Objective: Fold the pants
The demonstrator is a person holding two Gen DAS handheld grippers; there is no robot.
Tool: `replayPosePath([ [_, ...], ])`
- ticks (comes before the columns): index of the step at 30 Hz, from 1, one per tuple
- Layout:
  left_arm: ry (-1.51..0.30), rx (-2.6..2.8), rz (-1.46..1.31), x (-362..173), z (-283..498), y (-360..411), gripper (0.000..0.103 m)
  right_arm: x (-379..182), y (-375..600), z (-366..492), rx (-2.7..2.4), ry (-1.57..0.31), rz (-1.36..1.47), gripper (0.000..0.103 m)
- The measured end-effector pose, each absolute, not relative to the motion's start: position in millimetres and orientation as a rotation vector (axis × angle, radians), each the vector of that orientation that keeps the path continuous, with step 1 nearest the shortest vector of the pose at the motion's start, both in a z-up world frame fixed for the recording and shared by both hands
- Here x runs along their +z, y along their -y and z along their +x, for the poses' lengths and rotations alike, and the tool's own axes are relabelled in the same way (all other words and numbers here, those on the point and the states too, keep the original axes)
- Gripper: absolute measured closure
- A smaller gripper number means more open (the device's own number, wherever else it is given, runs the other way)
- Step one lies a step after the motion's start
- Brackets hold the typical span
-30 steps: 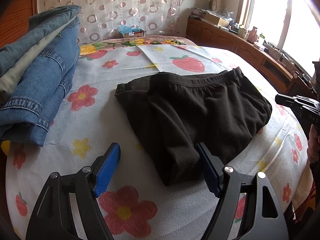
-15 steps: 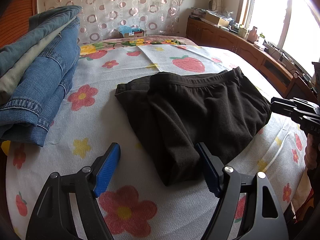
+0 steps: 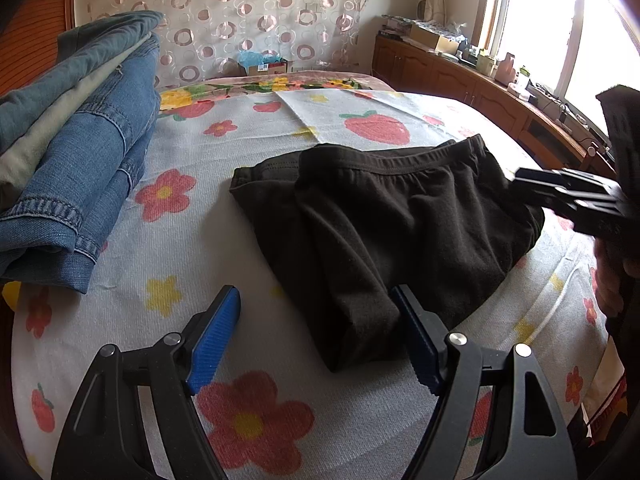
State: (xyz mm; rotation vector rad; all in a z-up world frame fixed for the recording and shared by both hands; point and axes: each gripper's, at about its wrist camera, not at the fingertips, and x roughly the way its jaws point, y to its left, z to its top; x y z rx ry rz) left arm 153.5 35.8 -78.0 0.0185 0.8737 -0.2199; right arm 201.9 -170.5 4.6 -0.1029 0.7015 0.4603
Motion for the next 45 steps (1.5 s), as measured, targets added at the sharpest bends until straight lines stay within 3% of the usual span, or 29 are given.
replayPosePath([
  [17, -0.820, -0.204, 0.009, -48, 174, -39, 0.025, -2, 162, 233, 0.452, -0.721, -0.090, 0.046],
  [35, -0.940, -0.226, -0.101, -75, 217, -48, 0.026, -11, 158, 266, 0.483, -0.779, -0.084, 0.046],
  [38, -0.934, -0.228, -0.107, -73, 218, -49, 0.030, -12, 157, 267, 0.482, -0.777, -0.086, 0.046],
  [42, -0.928, -0.250, -0.126, -72, 218, -48, 0.048, -12, 155, 265, 0.478, -0.772, -0.098, 0.046],
  [45, -0.915, -0.268, -0.128, -70, 216, -45, 0.062, -12, 156, 264, 0.495, -0.772, -0.090, 0.057],
])
